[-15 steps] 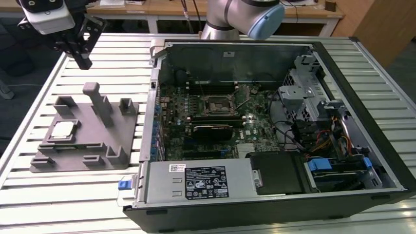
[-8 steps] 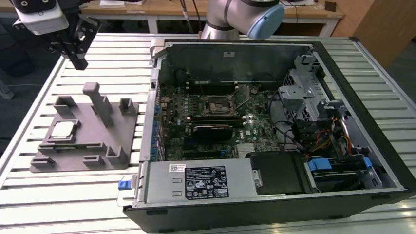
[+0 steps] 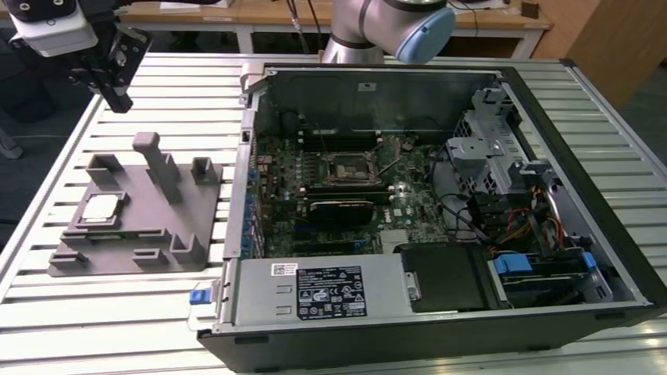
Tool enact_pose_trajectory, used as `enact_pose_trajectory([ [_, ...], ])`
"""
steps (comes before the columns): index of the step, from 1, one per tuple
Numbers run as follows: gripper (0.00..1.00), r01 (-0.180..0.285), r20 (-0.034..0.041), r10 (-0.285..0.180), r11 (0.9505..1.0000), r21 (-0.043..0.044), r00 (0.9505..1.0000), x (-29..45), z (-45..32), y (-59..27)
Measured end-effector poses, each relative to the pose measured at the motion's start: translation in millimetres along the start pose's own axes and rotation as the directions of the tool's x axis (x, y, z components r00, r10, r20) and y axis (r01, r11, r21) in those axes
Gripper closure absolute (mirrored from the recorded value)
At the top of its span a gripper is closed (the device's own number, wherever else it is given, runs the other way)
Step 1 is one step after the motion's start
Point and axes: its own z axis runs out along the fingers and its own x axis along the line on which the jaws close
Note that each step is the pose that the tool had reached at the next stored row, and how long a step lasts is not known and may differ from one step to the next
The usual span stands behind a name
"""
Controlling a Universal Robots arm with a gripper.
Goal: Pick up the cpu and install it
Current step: 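Reach for the cpu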
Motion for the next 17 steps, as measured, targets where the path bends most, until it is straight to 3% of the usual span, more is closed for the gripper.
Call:
enact_pose_trajectory([
  [17, 0.89, 0.0, -0.0023, 0.0, 1.0, 0.0002, 1.0, 16.0, 1.8, -1.3],
])
